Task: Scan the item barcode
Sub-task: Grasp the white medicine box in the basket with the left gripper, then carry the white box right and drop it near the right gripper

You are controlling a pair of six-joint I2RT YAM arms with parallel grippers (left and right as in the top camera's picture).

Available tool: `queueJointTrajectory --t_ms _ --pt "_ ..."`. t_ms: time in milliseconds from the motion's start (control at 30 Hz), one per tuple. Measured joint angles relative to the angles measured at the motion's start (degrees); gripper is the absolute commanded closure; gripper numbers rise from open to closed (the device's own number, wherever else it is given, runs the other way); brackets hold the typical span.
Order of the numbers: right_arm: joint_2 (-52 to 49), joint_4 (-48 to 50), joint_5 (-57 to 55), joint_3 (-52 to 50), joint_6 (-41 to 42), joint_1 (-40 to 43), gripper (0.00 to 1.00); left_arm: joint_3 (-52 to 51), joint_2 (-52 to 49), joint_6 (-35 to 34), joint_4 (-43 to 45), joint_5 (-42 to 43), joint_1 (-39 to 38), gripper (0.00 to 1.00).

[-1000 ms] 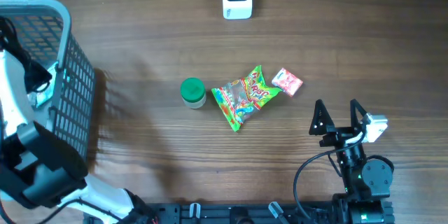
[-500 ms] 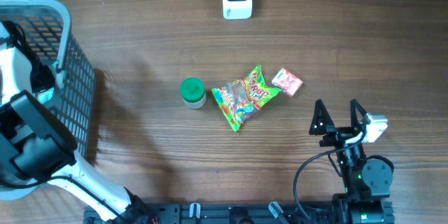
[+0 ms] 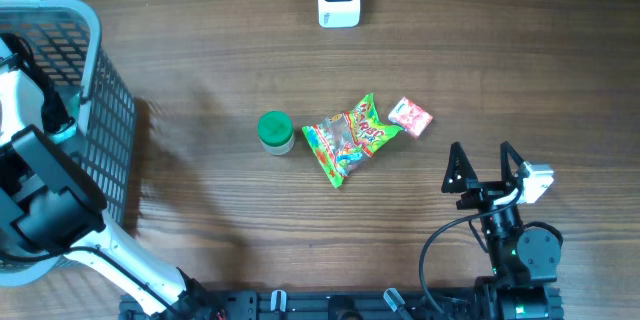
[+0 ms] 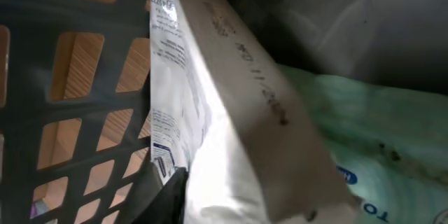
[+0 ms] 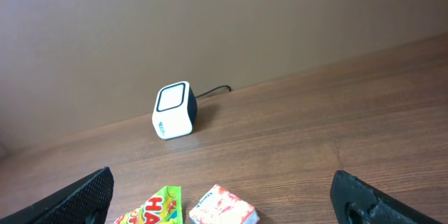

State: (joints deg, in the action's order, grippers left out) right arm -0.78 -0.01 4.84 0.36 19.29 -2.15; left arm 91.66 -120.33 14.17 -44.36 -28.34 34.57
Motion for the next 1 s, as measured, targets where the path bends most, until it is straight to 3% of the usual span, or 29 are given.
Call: queueJointTrajectory --t_ms 267,633,767,900,1000 --pt "0.0 0.0 0.0 0.0 0.0 0.0 0.0 0.98 1.57 -0.17 -6.32 -0.85 -2.36 0.92" --pt "0.0 0.0 0.0 0.0 0.0 0.0 0.0 1.38 31.67 -12.11 -12.98 3.39 -4.0 0.88" --pt "0.0 0.0 0.0 0.0 0.0 0.0 0.0 1.62 43.93 -14.95 -11.32 25.97 -3.69 0.88" --pt "0.0 0.0 0.0 0.0 0.0 0.0 0.0 2.03 53.66 -15.98 -9.31 65.09 -6.12 0.89" --pt "0.0 0.0 0.0 0.0 0.0 0.0 0.0 2.27 54.99 -15.65 -12.2 77.42 -12.83 0.9"
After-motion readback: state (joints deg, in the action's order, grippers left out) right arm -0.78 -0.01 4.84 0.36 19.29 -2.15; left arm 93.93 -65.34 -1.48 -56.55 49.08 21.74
